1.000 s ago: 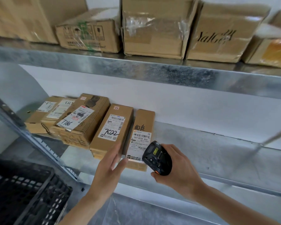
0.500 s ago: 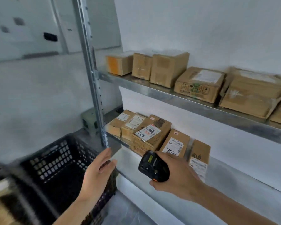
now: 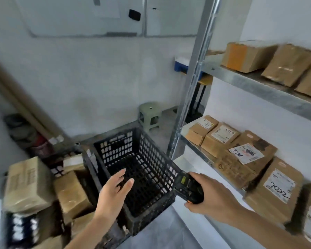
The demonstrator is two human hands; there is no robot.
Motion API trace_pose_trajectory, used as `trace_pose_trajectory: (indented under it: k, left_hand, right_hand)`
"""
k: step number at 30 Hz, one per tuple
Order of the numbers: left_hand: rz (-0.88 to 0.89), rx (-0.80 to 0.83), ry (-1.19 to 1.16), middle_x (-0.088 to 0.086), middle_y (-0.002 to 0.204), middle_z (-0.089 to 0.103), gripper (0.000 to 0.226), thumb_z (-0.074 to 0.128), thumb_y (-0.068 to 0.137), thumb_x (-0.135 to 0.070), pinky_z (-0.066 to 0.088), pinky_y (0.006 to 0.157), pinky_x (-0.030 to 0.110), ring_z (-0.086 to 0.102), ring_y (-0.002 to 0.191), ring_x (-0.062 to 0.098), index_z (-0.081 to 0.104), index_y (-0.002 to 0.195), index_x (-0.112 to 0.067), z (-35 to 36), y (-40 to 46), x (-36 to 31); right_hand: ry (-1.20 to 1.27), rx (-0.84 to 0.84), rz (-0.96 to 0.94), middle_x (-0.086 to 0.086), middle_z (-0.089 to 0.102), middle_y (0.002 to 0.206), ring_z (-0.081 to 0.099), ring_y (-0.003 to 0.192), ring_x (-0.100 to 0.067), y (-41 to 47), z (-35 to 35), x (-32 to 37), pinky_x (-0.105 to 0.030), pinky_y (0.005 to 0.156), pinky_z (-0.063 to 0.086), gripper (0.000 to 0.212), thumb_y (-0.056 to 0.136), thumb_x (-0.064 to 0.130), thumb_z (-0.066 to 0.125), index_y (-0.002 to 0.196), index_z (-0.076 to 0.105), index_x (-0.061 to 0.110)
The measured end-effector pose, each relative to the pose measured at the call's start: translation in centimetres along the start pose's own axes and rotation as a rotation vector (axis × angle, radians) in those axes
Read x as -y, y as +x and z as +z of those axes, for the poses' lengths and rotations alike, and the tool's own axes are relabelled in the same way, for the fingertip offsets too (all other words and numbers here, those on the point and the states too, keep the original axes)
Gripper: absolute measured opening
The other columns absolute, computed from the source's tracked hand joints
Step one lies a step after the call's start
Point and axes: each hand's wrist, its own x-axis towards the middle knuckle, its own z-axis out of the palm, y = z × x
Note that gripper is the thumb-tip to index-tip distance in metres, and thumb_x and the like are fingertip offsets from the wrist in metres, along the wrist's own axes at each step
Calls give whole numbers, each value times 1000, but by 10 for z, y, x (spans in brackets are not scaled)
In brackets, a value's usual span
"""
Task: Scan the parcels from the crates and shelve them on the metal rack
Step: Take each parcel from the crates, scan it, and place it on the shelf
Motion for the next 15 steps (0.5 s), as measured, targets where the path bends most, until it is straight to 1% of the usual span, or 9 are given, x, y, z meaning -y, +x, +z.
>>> trace_pose_trajectory:
  k: [2,4,6,8,9,11,14,15]
  left_hand:
    - [-2,-46,15,-14,140,55,56,67,92,-45,41,115,38,51,133,12,51,145,-35,-34,11,12]
    - [2,-83,56,-15,140,54,53,66,92,-45,42,114,36,51,132,11,51,143,-36,-67,26,26]
    - [0,-104,61,-19,139,56,48,66,92,-45,42,113,35,53,130,7,53,138,-41,-96,38,41]
    - [-8,-104,63,-23,135,60,41,67,91,-48,47,110,39,61,120,5,54,130,-50,-121,48,60]
    - [-16,-111,66,-25,130,63,42,68,90,-49,49,107,40,64,114,2,53,129,-51,-132,52,69]
    - [-35,-129,57,-24,129,64,48,70,90,-45,51,105,37,65,112,-2,53,135,-48,-152,59,85]
    - [-48,-178,72,-21,137,59,56,73,90,-35,47,102,22,56,124,-2,54,143,-36,-173,67,100]
    - [-49,-205,89,-22,137,58,55,73,91,-33,44,102,20,54,125,-1,55,142,-36,-179,70,104]
  right_hand:
    - [-13,21,-49,29,54,124,59,108,-1,30,16,29,-22,86,53,80,71,66,73,143,39,49]
    - [-26,34,-93,30,51,129,57,112,0,59,33,57,-24,90,53,86,73,66,72,149,37,45]
    - [-49,63,-146,30,48,131,54,116,0,87,52,85,-27,94,52,89,75,68,71,152,35,42]
    - [-69,86,-189,28,46,138,53,123,-1,111,70,109,-27,97,52,93,77,69,71,155,31,39]
    - [-66,92,-206,27,46,140,52,124,-1,123,79,121,-27,99,51,94,77,69,71,156,31,38]
    - [-62,99,-238,25,46,142,51,126,-2,144,97,141,-26,100,50,95,77,69,71,157,31,36]
    - [-63,141,-288,24,47,140,52,125,-4,170,116,168,-29,98,51,93,77,68,71,155,31,38]
    - [-66,156,-309,26,48,137,53,123,-4,179,121,176,-29,97,51,91,77,67,72,154,32,39]
